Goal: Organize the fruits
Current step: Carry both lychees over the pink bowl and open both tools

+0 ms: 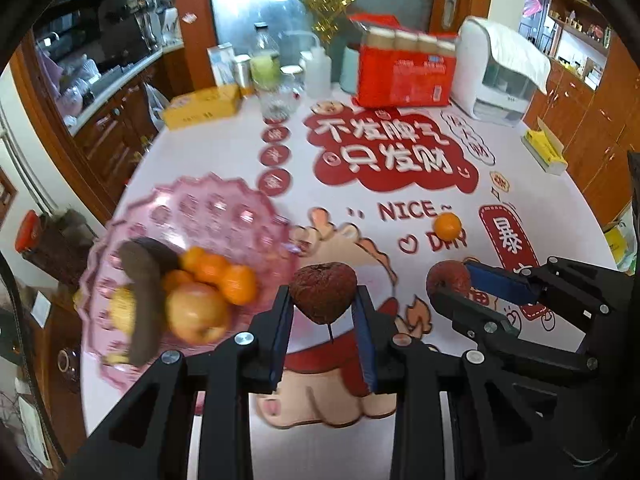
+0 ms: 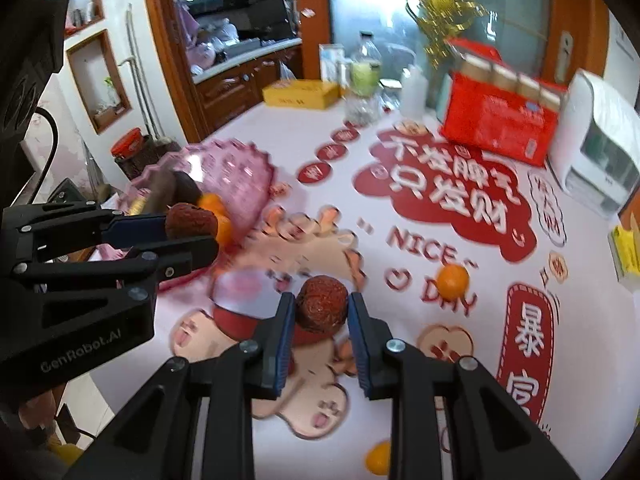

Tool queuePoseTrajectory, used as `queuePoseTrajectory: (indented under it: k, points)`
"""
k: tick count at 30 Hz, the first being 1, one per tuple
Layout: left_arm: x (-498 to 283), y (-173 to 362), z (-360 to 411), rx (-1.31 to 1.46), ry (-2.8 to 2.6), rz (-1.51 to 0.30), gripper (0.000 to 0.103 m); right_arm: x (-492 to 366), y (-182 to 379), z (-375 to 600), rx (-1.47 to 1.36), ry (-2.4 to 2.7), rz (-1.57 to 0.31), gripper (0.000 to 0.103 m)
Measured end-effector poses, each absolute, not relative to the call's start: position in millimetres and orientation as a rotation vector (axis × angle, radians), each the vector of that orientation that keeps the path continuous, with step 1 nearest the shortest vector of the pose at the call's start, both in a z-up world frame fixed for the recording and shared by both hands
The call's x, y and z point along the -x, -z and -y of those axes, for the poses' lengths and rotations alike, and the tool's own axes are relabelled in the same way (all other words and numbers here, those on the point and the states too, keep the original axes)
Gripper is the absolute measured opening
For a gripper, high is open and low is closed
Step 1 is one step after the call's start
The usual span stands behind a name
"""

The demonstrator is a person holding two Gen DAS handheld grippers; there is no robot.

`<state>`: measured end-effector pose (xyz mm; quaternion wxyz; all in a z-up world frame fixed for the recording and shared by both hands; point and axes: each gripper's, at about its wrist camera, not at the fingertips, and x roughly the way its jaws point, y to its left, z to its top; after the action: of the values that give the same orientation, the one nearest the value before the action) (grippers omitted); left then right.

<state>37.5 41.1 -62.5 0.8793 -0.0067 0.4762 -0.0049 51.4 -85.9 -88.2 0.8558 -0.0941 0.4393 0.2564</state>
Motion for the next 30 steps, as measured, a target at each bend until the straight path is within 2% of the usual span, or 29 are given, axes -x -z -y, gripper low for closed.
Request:
queuePoseTrajectory:
  k: [9, 19, 30]
  points:
    - [-23, 21, -110, 0.001, -0.024, -0.935, 0.028, -39, 38, 27, 0.181, -0.57, -0.84, 0.027]
    - [-28, 13, -167, 0.006, -0.023, -0.923, 0.028, -55, 5, -23, 0.144, -0.526, -0.801, 0.027]
    - [-57, 39, -198, -0.003, 0.005, -0.985, 0.028, -75, 28, -53, 0.111, -0.454, -0.872, 0.027]
